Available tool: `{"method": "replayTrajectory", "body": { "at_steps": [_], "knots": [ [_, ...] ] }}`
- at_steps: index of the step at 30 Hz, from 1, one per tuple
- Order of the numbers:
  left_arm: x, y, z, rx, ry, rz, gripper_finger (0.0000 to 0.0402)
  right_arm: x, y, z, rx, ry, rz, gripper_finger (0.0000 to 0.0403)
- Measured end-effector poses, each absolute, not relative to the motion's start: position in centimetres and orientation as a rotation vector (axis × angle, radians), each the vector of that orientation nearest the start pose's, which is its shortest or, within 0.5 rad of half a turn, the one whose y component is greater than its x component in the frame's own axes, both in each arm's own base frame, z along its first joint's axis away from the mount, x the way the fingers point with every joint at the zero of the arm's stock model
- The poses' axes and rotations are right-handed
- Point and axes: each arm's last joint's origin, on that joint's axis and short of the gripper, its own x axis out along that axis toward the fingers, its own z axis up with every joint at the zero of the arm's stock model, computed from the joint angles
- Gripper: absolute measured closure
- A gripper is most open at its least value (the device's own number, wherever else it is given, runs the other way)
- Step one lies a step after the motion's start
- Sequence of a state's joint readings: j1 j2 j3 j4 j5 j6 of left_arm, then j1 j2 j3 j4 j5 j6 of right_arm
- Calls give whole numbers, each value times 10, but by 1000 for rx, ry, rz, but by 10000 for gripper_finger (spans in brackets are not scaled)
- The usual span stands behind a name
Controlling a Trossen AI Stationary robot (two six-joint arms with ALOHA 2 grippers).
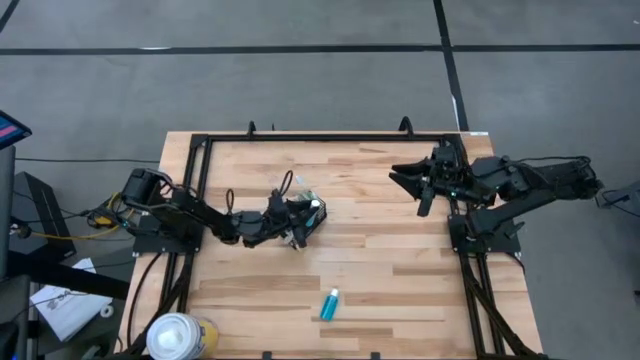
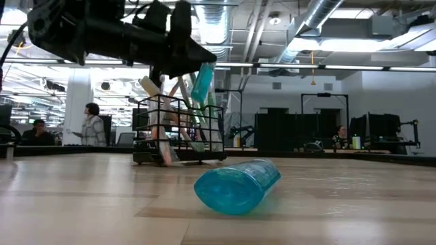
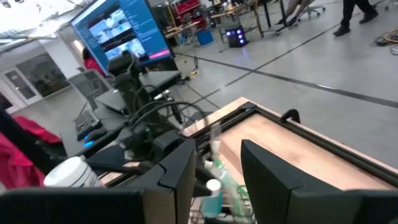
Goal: Pick & Place toothbrushing station
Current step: Put the left blue mouthwash into the wire organizer
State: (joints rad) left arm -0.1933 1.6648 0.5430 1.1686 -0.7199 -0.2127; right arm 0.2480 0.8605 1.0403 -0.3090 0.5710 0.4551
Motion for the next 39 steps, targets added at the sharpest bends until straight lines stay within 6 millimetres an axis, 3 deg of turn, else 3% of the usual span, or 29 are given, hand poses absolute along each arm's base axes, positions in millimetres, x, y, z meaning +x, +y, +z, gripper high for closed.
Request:
{"method": "replayTrajectory", "body": {
  "at_steps": [12,26,34,39],
  "knots": [
    [294,-34,176,-216,-109,514,320,167,39,395,378,41,-327,282],
    [290,-60,181,-201,-126,558,321,165,46,399,352,4,-310,282],
    [297,-90,198,-43,-74,629,321,165,46,400,357,-5,-307,282],
    [298,-91,196,39,-6,723,321,166,47,400,346,-2,-303,282]
  ]
}}
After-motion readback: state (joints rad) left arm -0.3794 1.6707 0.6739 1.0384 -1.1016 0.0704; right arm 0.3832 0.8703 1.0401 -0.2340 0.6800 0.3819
